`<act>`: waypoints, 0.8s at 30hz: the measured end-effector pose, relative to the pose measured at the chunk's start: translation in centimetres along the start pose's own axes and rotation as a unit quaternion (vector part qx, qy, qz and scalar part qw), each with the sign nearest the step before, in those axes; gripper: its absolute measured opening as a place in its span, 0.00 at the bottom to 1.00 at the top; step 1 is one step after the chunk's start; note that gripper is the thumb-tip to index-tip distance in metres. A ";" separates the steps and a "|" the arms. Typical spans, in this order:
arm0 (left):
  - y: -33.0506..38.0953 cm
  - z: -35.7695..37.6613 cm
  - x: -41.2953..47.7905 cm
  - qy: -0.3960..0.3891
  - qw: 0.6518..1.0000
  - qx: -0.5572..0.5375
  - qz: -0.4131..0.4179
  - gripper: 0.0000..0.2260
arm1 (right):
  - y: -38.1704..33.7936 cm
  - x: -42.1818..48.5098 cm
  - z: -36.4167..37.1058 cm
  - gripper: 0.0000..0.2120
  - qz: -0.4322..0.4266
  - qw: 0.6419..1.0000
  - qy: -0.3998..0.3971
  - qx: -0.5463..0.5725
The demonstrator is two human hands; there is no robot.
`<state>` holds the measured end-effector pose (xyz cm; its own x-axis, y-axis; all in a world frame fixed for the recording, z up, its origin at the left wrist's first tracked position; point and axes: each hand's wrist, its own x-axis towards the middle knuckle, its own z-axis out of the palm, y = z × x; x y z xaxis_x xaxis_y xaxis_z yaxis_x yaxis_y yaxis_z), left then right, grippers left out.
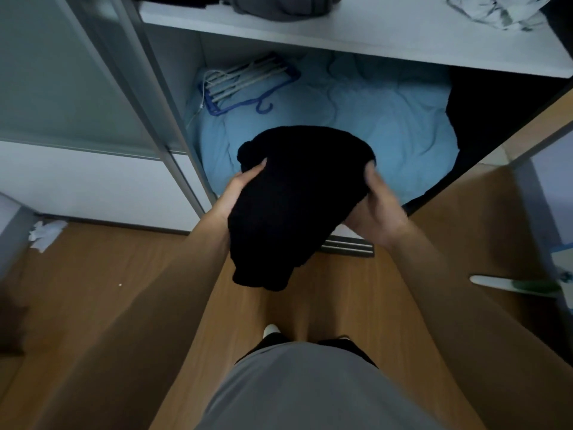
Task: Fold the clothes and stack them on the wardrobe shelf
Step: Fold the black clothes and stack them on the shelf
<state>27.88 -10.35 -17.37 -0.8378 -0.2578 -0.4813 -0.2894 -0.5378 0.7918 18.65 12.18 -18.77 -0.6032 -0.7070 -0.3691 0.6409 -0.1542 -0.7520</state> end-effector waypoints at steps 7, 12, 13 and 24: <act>2.3 -1.4 -0.1 -0.051 0.996 0.037 -0.065 0.24 | 0.7 1.0 1.7 0.19 -0.079 0.968 0.148 -0.184; 3.0 -2.7 0.9 -0.033 0.980 0.191 0.044 0.29 | -2.7 0.8 3.2 0.30 -0.131 0.944 0.193 -0.235; 3.3 -2.5 0.9 -0.019 0.978 0.196 0.064 0.37 | -3.4 0.7 3.3 0.39 -0.134 0.938 0.189 -0.258; 11.3 2.0 2.4 0.037 0.844 0.398 0.358 0.29 | -9.8 2.7 7.4 0.19 -0.242 0.576 0.295 -0.723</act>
<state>21.68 -15.48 -8.82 -0.9069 -0.3538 0.2290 0.0343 0.4797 0.8768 14.21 6.68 -8.36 -0.8748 -0.3998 0.2737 -0.4782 0.8033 -0.3550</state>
